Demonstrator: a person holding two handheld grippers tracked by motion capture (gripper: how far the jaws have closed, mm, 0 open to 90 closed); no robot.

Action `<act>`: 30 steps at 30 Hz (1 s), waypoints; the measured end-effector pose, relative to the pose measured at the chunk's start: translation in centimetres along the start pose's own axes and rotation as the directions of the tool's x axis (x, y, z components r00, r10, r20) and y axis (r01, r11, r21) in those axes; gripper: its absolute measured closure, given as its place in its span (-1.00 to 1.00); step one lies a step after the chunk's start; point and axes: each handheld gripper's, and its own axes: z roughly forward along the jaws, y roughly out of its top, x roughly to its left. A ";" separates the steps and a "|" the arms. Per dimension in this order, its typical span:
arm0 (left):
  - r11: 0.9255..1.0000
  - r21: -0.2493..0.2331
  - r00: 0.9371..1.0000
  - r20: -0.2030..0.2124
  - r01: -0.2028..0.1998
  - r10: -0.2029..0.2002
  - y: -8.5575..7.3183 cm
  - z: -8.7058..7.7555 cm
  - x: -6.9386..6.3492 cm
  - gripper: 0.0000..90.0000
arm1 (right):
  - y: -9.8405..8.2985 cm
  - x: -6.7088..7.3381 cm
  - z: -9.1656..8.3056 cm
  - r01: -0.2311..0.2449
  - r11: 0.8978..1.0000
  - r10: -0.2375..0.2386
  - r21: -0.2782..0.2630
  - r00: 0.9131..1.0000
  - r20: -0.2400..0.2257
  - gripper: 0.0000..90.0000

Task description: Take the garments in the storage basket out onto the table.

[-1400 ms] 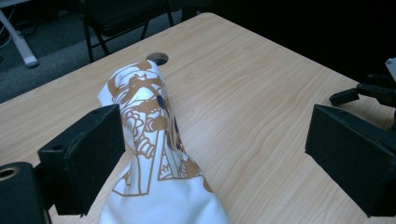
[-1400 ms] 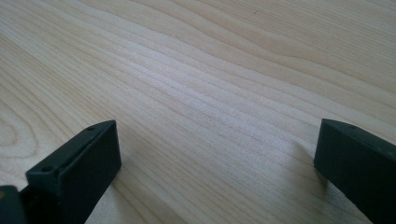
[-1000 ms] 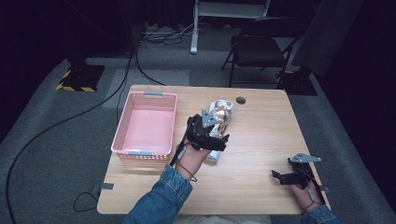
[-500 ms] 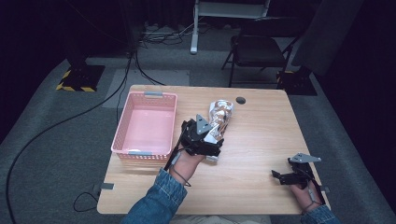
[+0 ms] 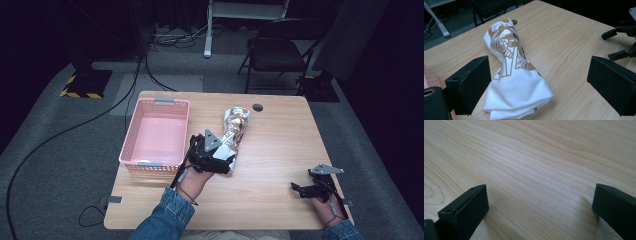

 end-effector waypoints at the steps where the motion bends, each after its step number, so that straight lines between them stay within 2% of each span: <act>1: 1.000 0.003 1.000 -0.004 0.002 -0.002 -0.3 -0.1 0.1 -0.89 | 0.0 0.0 0.0 0.000 1.000 0.000 0.000 1.000 0.000 -0.99; 9: 1.000 0.011 1.000 -0.027 -0.004 0.004 -1.5 -0.6 0.4 -0.89 | 0.0 0.0 0.0 0.000 1.000 0.000 0.000 1.000 0.000 -0.99; 26: 1.000 0.024 0.999 -0.043 -0.002 0.003 -3.5 -1.5 1.2 -0.89 | 0.0 0.0 0.0 0.000 1.000 0.000 0.000 1.000 0.000 -0.99; 30: 0.999 0.030 0.999 -0.050 0.009 -0.008 -4.0 -1.7 1.6 -0.88 | 0.0 0.0 0.0 0.000 1.000 0.000 0.000 1.000 0.000 -0.99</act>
